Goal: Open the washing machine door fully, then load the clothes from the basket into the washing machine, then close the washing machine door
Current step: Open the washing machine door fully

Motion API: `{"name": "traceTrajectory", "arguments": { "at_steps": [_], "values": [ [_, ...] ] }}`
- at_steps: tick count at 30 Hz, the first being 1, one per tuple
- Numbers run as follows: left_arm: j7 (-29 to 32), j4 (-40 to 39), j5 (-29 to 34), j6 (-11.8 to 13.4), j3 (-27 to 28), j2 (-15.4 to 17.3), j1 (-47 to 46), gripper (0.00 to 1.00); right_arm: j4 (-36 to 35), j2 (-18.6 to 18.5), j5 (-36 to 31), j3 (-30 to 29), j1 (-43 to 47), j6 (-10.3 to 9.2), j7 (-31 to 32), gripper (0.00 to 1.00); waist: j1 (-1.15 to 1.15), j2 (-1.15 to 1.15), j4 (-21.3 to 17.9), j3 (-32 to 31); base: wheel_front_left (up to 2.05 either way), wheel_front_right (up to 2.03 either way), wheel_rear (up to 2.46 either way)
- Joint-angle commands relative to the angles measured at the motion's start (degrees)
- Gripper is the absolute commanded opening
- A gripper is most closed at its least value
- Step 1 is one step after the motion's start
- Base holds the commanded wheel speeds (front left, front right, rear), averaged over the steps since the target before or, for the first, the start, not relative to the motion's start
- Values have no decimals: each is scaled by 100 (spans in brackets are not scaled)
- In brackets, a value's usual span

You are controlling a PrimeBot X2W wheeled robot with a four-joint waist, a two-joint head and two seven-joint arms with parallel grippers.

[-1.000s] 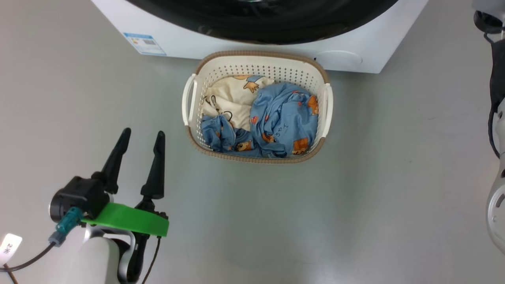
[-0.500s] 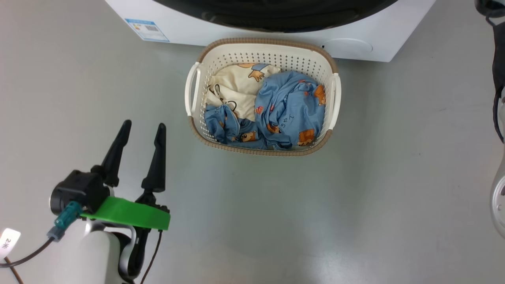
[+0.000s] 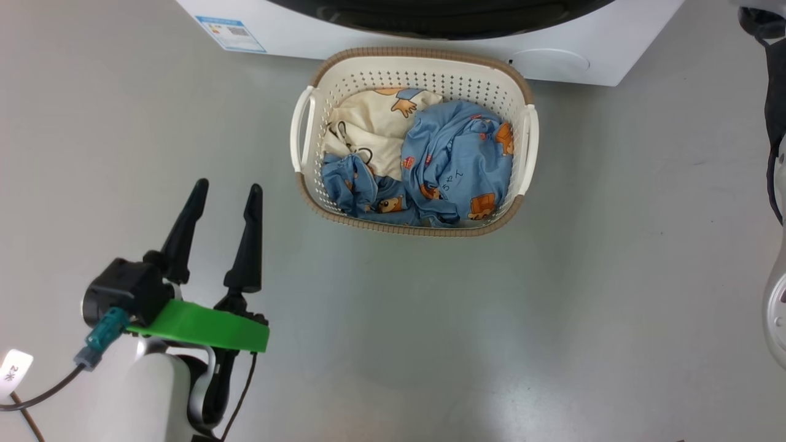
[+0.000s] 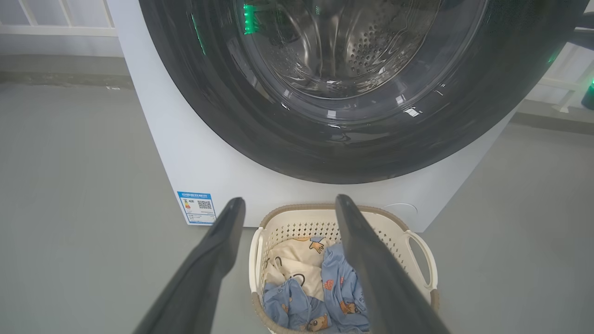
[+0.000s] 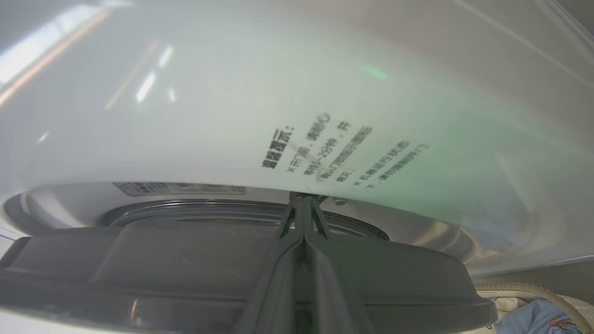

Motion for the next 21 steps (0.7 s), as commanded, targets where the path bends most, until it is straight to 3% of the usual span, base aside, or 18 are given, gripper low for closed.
{"name": "traceTrajectory", "arguments": {
  "at_steps": [1, 21],
  "values": [
    [-36, -147, -51, -9, 160, 150, -89, 100, -108, 149, -120, -4, -162, 10, 62, 0, 0, 0, 21, 14, 0, 0, 0],
    [-36, -210, -183, -9, 95, 149, -137, 100, 182, 169, -614, -329, -186, 10, 893, 0, 0, 0, 134, 71, 0, 0, 0]
  ]
}}
